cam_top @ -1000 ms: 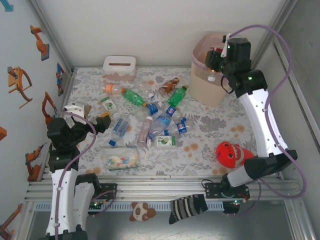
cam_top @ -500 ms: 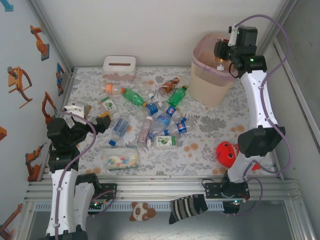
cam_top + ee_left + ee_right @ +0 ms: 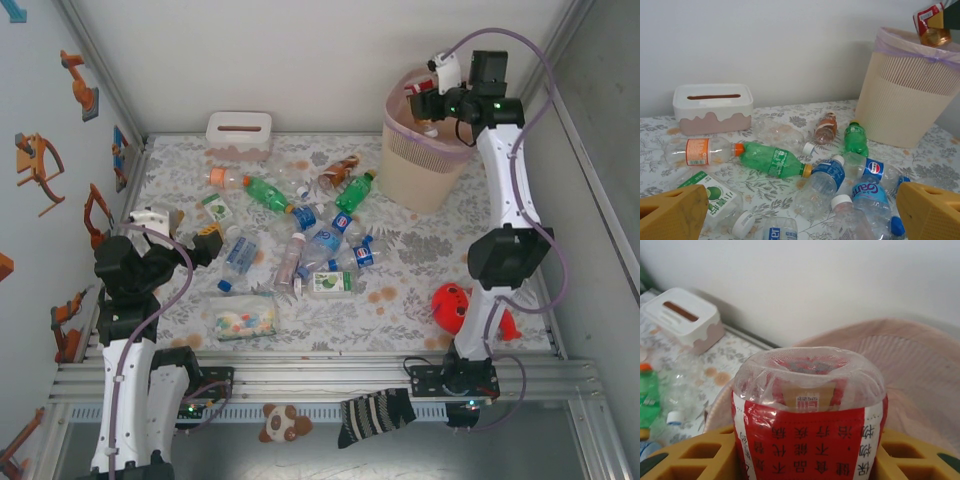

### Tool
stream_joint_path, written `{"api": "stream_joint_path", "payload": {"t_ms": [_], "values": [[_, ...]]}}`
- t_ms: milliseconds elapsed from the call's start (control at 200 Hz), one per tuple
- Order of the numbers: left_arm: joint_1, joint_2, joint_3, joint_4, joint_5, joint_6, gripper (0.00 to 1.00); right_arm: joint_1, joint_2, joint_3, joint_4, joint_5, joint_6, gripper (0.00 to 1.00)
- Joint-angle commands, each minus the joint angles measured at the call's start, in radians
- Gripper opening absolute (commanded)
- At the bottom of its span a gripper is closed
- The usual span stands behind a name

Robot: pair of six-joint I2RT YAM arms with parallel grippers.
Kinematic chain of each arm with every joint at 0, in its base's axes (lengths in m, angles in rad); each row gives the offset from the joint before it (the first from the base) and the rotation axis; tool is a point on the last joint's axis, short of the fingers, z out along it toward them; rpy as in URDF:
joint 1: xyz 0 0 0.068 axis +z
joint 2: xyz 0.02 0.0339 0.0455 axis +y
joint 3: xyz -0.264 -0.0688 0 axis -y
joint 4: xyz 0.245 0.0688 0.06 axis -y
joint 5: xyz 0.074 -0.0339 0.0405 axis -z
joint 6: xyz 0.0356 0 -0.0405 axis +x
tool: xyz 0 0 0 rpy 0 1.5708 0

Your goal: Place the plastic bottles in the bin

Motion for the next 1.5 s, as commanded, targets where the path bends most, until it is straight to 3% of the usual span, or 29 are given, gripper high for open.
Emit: {"api": "stream_joint_path", "payload": {"t_ms": [0,471,961,1337,1497], "values": [[-0.012,0.004,0.019,0.021,0.008,-0.010,0.96,-0.031,0.051,0.071,-0.103,-0.142,-0.076,0.51],[-0.023,0.009,0.019,0.019,0.009,-0.007,0.96,-0.067,0.189,0.061,-0.121,-0.224,-0.102,0.54],[-0.026,0.005,0.020,0.018,0.005,-0.005,0.96,-0.066,0.291,0.022,-0.161,-0.137,-0.198,0.54],[-0.026,0.004,0.021,0.019,0.005,-0.006,0.96,-0.061,0.283,0.020,-0.166,-0.113,-0.213,0.73],[-0.026,0.000,0.021,0.023,0.005,-0.009,0.96,-0.056,0.257,0.026,-0.164,-0.101,-0.211,0.77]]}}
